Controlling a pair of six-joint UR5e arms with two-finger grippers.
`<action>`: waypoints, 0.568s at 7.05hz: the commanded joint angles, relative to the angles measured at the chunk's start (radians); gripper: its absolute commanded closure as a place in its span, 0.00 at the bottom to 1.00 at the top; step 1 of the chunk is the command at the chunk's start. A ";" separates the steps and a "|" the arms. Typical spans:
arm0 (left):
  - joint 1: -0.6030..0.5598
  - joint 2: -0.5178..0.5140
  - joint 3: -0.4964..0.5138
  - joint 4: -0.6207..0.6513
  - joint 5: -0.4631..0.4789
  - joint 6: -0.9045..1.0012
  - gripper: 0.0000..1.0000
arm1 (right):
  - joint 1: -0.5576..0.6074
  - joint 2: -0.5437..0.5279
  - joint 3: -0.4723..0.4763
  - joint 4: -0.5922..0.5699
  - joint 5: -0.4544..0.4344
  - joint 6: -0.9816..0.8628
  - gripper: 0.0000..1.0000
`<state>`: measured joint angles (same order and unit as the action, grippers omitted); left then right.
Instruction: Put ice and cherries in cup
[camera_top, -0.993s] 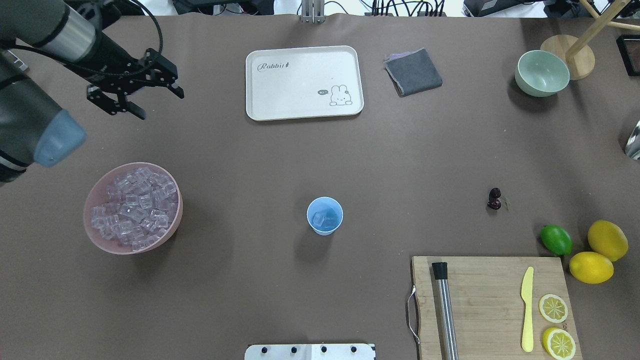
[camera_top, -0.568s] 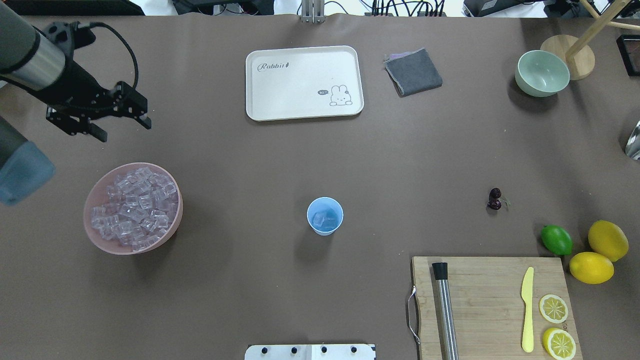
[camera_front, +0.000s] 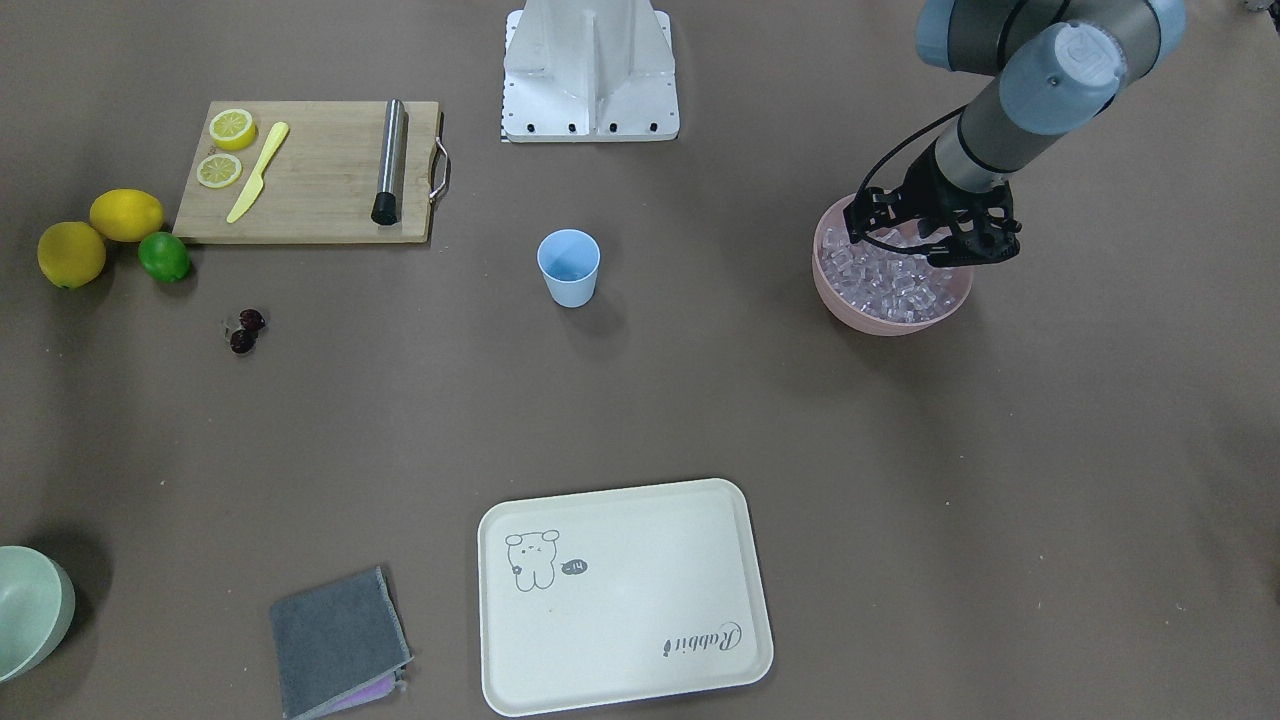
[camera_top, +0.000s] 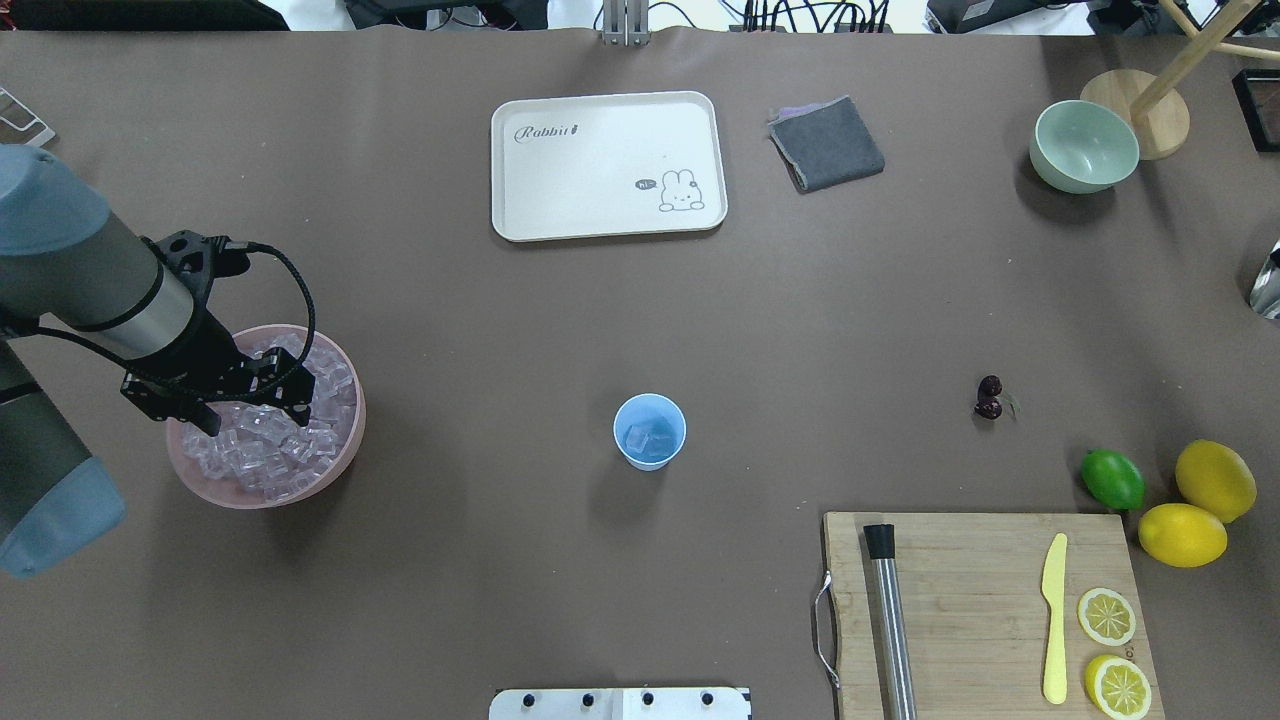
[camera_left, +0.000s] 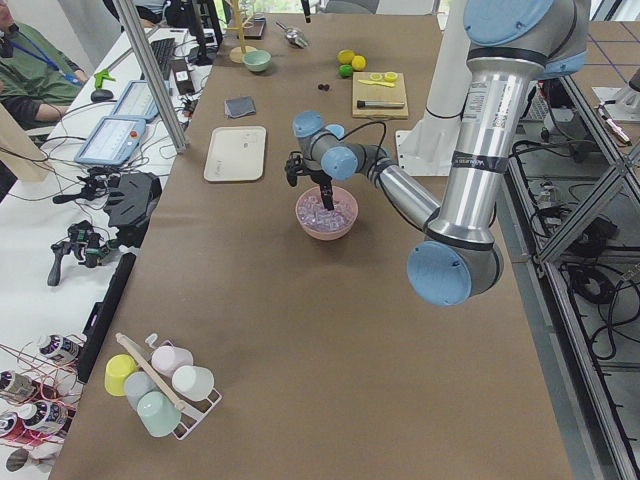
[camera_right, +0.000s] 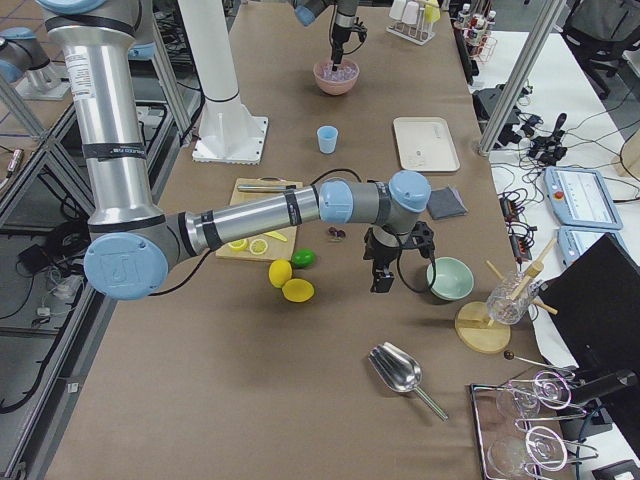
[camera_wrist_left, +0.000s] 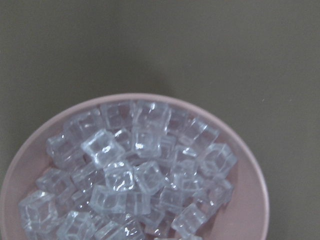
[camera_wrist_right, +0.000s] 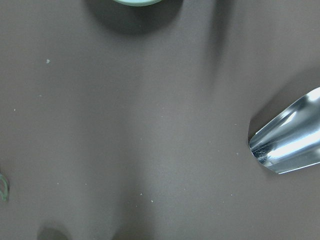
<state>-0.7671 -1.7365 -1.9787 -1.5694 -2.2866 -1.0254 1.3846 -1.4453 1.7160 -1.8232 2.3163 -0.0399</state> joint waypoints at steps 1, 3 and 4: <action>0.003 0.014 -0.006 0.005 0.001 0.025 0.07 | -0.002 -0.001 -0.022 0.028 0.000 0.000 0.00; -0.009 0.012 0.010 0.005 0.036 0.094 0.07 | -0.006 -0.001 -0.027 0.028 0.003 0.000 0.00; -0.036 0.009 0.015 0.005 0.035 0.112 0.07 | -0.004 0.002 -0.018 0.028 0.005 0.003 0.00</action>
<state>-0.7795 -1.7252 -1.9715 -1.5649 -2.2574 -0.9450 1.3803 -1.4458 1.6916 -1.7955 2.3187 -0.0391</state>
